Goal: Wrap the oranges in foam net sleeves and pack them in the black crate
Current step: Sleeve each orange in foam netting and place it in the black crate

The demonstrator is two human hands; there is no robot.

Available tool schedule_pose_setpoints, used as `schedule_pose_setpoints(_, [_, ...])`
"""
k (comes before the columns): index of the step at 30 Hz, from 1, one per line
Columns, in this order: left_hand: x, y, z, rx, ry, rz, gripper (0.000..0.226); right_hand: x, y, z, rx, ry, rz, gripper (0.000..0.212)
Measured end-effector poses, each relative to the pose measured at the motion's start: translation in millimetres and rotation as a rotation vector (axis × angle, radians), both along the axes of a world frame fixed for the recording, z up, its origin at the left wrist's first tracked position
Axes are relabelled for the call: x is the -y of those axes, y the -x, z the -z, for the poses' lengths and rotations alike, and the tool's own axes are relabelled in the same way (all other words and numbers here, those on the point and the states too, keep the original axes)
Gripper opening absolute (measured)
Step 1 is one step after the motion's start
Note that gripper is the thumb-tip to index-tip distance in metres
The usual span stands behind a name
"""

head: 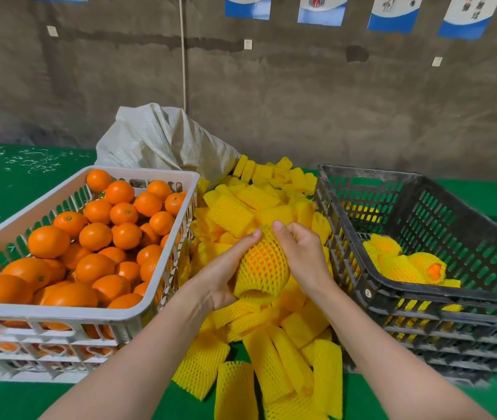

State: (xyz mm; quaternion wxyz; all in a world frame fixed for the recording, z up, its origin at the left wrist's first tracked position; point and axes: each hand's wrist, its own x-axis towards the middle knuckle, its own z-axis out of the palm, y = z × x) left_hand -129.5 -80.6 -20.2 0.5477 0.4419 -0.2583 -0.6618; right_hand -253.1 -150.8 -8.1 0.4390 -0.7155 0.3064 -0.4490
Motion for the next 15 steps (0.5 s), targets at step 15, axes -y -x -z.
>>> schedule_pose_setpoints(15, [24, 17, -37, 0.197, -0.095, -0.386, 0.038, -12, 14, 11, 0.073, 0.183, -0.007, 0.027])
